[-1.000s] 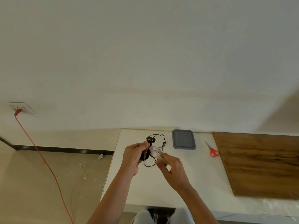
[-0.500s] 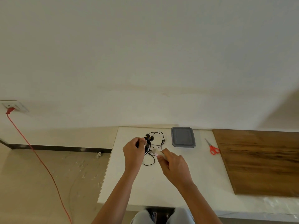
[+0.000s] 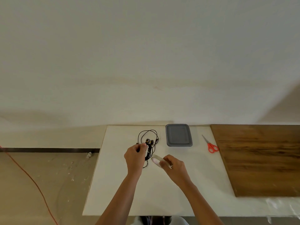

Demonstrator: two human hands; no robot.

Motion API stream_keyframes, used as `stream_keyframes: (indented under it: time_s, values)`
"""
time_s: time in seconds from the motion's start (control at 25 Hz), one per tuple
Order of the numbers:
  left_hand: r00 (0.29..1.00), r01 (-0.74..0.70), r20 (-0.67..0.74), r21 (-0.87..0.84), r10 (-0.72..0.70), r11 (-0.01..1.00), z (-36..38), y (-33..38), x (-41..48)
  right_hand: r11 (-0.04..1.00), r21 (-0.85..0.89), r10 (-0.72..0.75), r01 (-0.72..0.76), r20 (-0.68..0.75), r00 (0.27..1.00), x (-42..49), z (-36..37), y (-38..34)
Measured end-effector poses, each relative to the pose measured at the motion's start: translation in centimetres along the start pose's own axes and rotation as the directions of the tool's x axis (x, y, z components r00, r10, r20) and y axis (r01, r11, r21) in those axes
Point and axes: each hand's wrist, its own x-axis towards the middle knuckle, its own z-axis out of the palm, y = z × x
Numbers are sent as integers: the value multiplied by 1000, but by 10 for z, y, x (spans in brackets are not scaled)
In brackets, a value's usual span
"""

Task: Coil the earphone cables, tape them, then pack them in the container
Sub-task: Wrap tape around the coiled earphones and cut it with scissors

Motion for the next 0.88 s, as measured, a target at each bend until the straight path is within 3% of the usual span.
stream_keyframes:
  time_s: [0.2, 0.4, 0.44, 0.48, 0.52, 0.56, 0.64, 0.68, 0.76, 0.88]
  values:
    - [999, 26, -33, 36, -24, 999, 26, -33, 12, 991, 88, 98, -101, 41, 994, 13, 17, 38]
    - [997, -44, -61, 64, 48, 997, 31, -40, 14, 985, 158, 46, -68, 139, 989, 21, 8, 48]
    - [996, -70, -59, 73, 74, 995, 31, -38, 13, 989, 149, 7, -23, 104, 995, 23, 3, 51]
    - [994, -92, -58, 75, 96, 993, 30, -36, 12, 992, 121, -36, 38, -17, 999, 25, -5, 55]
    - [992, -108, -56, 75, 112, 991, 30, -34, 11, 993, 69, -84, 100, -204, 975, 29, -13, 62]
    - [991, -117, -52, 73, 121, 990, 30, -32, 10, 993, -25, -115, 114, -403, 908, 34, -23, 69]
    - [992, -120, -38, 69, 123, 990, 30, -30, 7, 987, -140, -30, -75, -626, 779, 51, -48, 87]
    - [993, -113, -32, 70, 116, 991, 30, -29, 6, 970, -144, 62, -197, -637, 768, 60, -59, 97]
    - [996, -87, -23, 71, 89, 994, 29, -28, 5, 922, -160, 215, -352, -543, 812, 72, -71, 116]
    - [998, -55, -22, 72, 57, 996, 28, -28, 6, 883, -242, 263, -401, -452, 852, 78, -65, 133]
